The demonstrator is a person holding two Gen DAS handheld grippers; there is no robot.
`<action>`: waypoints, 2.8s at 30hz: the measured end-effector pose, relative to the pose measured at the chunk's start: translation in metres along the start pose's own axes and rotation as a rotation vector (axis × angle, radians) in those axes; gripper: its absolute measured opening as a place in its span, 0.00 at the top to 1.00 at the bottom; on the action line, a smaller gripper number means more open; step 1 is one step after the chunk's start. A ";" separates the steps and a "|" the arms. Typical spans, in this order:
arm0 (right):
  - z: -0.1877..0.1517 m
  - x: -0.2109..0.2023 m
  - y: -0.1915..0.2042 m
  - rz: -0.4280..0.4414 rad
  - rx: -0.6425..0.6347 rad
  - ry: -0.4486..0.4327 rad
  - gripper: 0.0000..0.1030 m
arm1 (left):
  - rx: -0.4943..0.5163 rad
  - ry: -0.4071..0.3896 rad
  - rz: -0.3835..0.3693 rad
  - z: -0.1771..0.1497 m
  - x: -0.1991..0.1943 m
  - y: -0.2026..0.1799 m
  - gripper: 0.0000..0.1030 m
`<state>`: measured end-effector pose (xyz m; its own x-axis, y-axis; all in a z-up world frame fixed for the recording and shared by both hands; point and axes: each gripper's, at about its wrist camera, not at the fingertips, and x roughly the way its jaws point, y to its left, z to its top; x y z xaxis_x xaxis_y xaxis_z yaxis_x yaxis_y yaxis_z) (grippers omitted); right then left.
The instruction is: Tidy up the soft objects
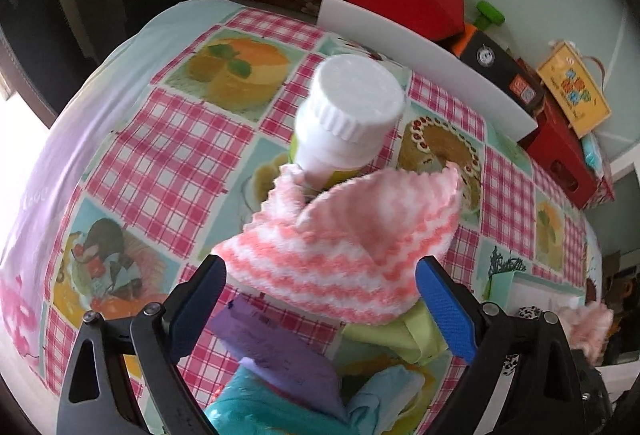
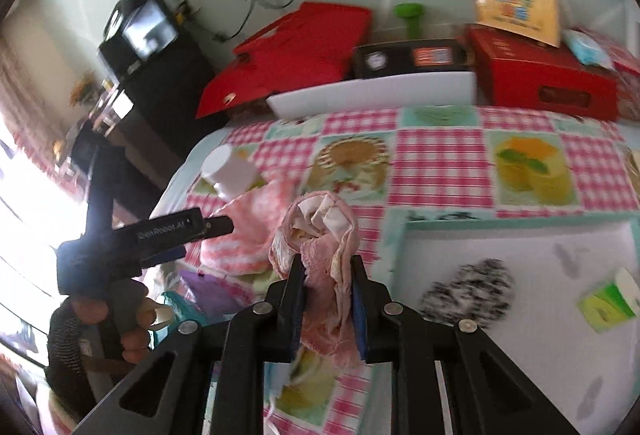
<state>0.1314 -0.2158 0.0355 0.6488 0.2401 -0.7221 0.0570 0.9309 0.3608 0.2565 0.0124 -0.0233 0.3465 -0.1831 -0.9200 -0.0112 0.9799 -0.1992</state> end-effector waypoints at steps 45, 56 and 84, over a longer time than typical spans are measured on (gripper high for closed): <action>-0.005 -0.035 -0.057 0.049 0.158 -0.058 0.79 | 0.117 0.054 0.124 -0.015 0.027 -0.064 0.65; -0.006 -0.032 -0.058 0.049 0.157 -0.047 0.79 | 0.015 0.032 0.041 -0.009 0.010 -0.039 0.67; -0.007 -0.025 -0.058 0.040 0.157 -0.024 0.79 | 0.061 0.013 0.063 -0.017 0.017 -0.052 0.91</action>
<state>0.1065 -0.2736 0.0283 0.6709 0.2674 -0.6916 0.1476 0.8659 0.4780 0.2473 -0.0430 -0.0343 0.3348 -0.1218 -0.9344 0.0251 0.9924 -0.1204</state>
